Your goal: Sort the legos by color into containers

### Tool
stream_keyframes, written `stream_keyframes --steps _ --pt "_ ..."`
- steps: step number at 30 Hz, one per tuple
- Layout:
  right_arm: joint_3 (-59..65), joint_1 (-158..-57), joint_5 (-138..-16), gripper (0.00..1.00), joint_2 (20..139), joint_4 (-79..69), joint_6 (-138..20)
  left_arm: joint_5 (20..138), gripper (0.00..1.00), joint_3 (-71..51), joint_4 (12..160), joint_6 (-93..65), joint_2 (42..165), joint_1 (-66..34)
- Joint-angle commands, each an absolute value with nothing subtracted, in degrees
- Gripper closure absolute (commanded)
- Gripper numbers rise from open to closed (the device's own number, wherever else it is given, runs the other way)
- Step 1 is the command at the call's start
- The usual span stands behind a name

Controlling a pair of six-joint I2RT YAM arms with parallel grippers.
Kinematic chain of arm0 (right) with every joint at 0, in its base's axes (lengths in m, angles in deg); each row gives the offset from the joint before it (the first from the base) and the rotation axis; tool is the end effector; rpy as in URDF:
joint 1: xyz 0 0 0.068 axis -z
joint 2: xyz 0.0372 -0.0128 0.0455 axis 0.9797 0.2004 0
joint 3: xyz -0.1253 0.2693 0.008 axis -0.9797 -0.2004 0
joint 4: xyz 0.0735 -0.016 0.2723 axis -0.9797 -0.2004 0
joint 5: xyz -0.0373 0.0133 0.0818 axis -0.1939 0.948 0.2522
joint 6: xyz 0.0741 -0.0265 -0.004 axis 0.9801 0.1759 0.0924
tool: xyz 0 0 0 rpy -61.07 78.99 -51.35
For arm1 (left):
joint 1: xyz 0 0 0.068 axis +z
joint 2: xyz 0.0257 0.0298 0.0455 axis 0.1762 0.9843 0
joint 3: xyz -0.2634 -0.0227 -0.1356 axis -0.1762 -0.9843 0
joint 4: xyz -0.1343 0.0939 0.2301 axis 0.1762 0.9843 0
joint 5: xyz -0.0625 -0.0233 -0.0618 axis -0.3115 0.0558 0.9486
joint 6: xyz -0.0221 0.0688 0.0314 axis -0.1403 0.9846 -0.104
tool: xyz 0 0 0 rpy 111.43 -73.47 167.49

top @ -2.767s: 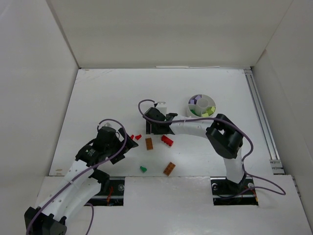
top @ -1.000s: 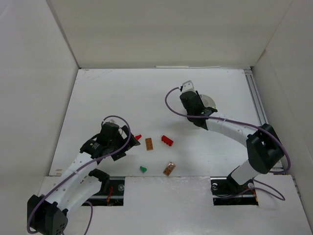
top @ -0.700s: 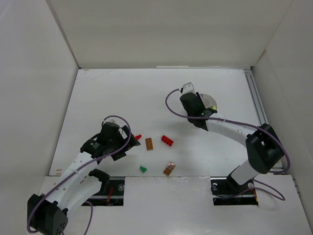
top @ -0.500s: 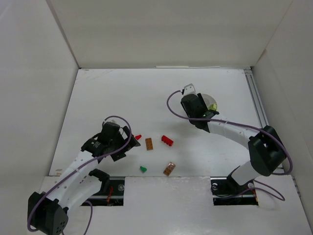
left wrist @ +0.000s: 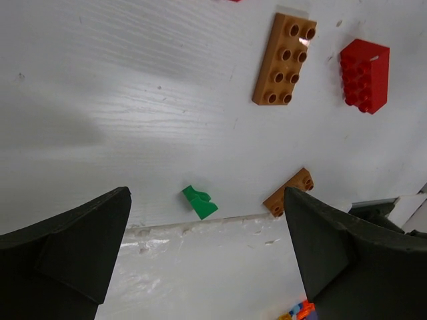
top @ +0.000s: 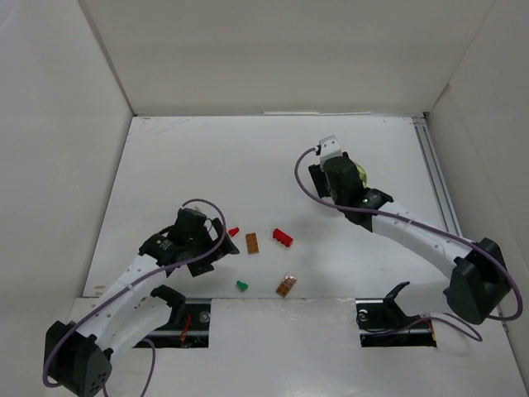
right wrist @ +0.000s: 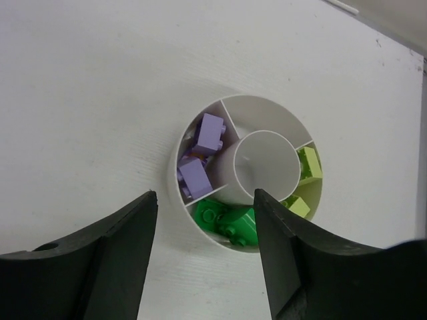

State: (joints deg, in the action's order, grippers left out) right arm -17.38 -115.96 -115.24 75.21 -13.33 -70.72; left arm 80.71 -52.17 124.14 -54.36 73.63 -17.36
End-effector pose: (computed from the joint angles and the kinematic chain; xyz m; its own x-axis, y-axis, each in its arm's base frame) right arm 0.2894 0.1787 0.2851 -0.3859 -0.3919 -0.8351 -0.2093 0.9189 -0.3345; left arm 0.1535 -0.0931 0.1962 -0.8595 -0.4314 -0.2743 -0.2131 0.7900 -0.5749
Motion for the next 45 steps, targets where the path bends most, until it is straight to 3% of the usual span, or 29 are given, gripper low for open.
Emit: stream_keyframes --steps 1,15,17,19,23,37,42,45 --pt "-18.94 -116.06 -107.57 0.35 69.44 -11.89 -69.97 80.84 0.04 -49.56 125.66 -53.64 74.03 -19.9" --pt "-29.4 -116.58 -102.54 0.33 57.31 -11.89 -66.27 69.78 0.21 -46.39 129.44 -67.51 86.95 -41.43" --pt "-30.02 -116.58 -103.06 0.33 56.78 -11.89 -66.27 69.24 0.25 -47.09 129.18 -69.71 87.56 -41.44" --pt "-30.02 -116.58 -103.07 0.33 56.25 -11.89 -65.75 69.93 0.37 -47.97 126.9 -71.91 87.57 -41.44" --pt "-30.55 -116.58 -104.46 0.33 56.25 -13.91 -64.26 71.44 0.43 -49.82 122.41 -76.39 87.57 -42.14" --pt "-32.39 -116.58 -107.02 0.32 48.7 -14.97 -63.11 71.61 0.46 -50.26 125.05 -85.8 92.84 -47.15" --pt "-32.39 -116.58 -107.02 0.32 46.76 -15.49 -62.58 70.47 0.51 -50.26 125.05 -87.65 95.03 -47.15" --pt "-32.92 -116.58 -107.02 0.32 45.7 -16.02 -62.58 70.47 0.59 -50.26 124.43 -88.18 96.44 -47.15"
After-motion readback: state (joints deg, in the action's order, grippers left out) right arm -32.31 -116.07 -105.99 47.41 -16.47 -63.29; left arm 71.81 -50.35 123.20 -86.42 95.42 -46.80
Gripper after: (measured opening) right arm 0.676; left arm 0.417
